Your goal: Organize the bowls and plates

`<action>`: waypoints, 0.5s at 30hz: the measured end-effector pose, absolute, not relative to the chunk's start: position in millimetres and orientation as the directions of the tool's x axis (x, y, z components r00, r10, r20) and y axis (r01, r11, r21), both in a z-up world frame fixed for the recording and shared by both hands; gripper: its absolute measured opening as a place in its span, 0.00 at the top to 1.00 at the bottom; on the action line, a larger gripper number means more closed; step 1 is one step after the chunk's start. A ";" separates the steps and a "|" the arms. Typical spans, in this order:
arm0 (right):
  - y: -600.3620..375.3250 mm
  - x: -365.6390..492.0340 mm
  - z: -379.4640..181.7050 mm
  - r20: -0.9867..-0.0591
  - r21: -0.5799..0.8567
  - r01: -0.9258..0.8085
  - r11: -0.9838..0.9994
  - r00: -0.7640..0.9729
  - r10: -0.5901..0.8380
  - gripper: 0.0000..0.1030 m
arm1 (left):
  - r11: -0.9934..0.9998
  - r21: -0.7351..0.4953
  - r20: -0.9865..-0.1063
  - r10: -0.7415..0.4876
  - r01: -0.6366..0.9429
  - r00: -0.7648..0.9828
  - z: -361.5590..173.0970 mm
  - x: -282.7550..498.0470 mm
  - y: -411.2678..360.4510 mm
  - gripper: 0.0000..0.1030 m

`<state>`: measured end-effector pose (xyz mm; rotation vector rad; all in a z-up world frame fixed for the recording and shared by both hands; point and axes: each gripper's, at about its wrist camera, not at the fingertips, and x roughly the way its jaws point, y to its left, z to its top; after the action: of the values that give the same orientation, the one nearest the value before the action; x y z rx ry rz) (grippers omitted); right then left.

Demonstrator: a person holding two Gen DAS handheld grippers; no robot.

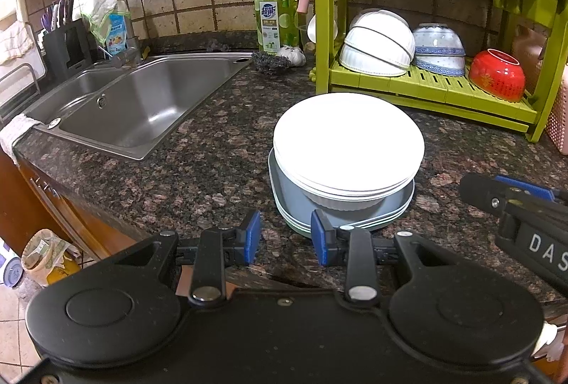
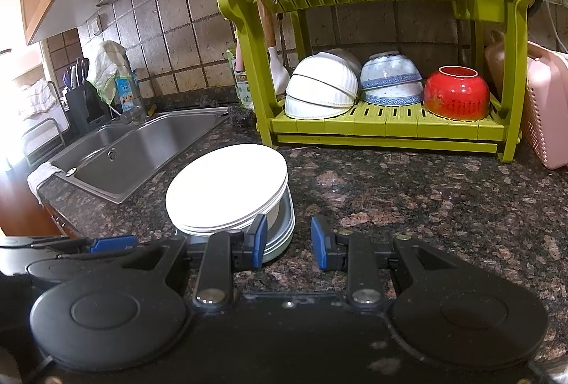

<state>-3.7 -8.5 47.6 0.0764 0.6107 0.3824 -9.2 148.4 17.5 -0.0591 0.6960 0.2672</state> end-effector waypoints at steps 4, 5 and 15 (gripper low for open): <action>-9.0 -2.9 47.2 -0.546 0.184 -0.325 0.928 0.751 0.371 0.71 | 0.964 0.036 -0.639 0.224 -0.263 0.736 17.9 -9.7 148.1 0.59; -9.1 -2.8 47.1 -0.547 0.184 -0.325 0.928 0.750 0.371 0.71 | 0.964 0.035 -0.639 0.224 -0.263 0.736 17.9 -9.7 148.2 0.59; -8.8 -1.8 46.7 -0.550 0.184 -0.327 0.927 0.748 0.372 0.71 | 0.964 0.035 -0.638 0.225 -0.265 0.736 17.6 -9.4 147.6 0.59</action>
<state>-1.8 -8.8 46.7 0.0774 0.6172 0.3824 -9.4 147.6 17.6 -0.0595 0.6929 0.2693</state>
